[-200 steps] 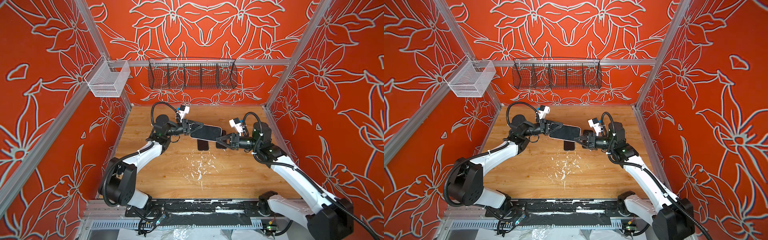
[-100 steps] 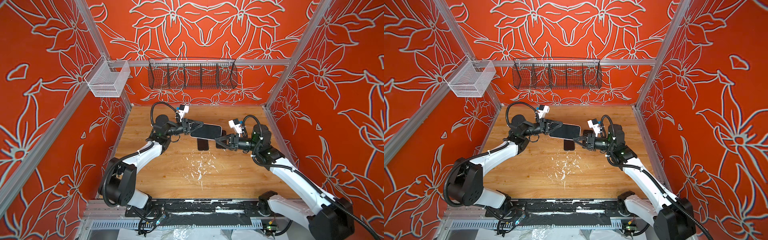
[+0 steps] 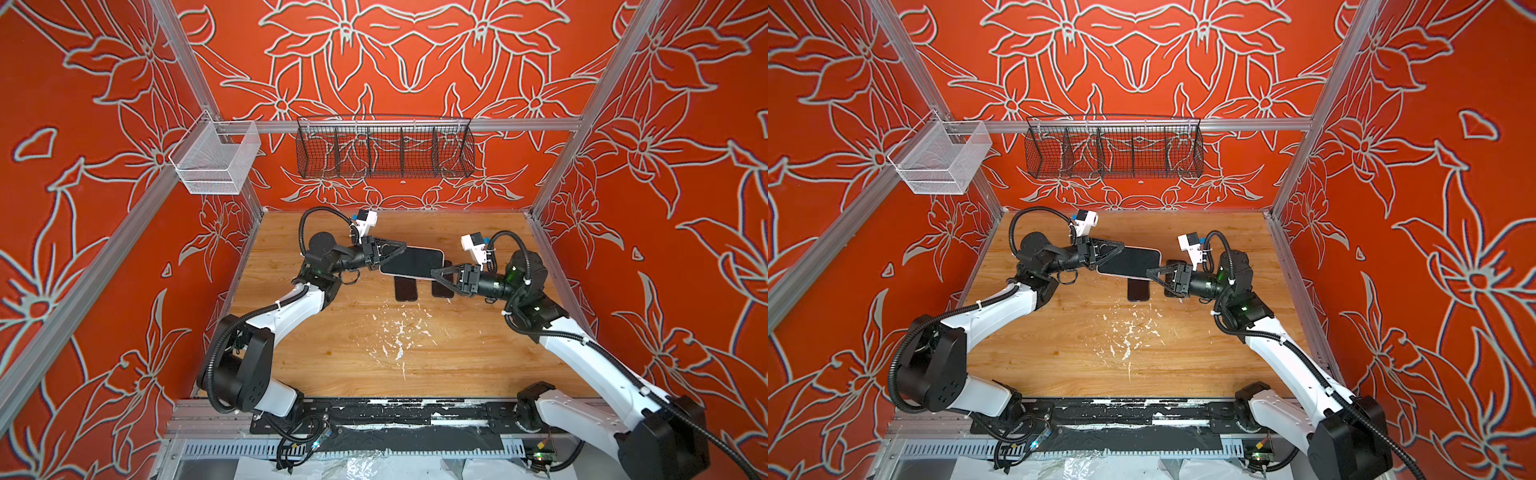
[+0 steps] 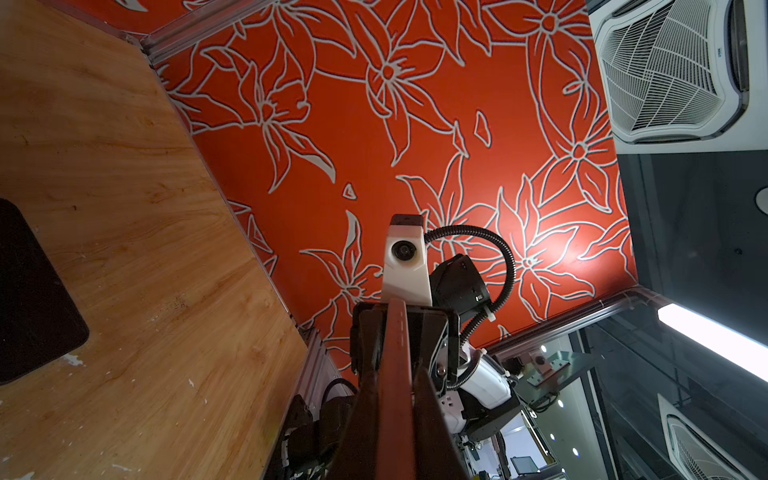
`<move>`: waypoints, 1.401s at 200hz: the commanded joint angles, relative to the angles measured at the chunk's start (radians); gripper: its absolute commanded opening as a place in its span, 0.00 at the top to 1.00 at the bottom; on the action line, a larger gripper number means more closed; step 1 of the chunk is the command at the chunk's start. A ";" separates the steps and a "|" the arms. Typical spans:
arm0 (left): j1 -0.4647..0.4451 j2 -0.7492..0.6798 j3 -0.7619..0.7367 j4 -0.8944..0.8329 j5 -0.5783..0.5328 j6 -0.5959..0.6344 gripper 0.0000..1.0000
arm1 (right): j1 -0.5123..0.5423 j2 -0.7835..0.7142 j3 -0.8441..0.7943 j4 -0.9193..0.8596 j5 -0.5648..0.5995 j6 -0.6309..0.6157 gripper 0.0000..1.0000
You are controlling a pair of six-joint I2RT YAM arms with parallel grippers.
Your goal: Put the phone into the phone case
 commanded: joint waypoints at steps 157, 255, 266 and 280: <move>0.057 -0.110 -0.033 -0.305 -0.053 0.273 0.97 | -0.039 -0.044 0.073 -0.426 0.207 -0.153 0.48; 0.248 -0.163 -0.296 -0.538 -0.395 0.356 0.96 | -0.052 -0.052 0.034 -0.734 0.457 -0.352 0.46; 0.253 -0.158 -0.316 -0.523 -0.442 0.347 0.96 | -0.051 -0.046 0.033 -0.727 0.456 -0.353 0.46; 0.252 -0.132 -0.335 -0.473 -0.465 0.337 0.95 | -0.051 -0.038 0.033 -0.719 0.450 -0.352 0.46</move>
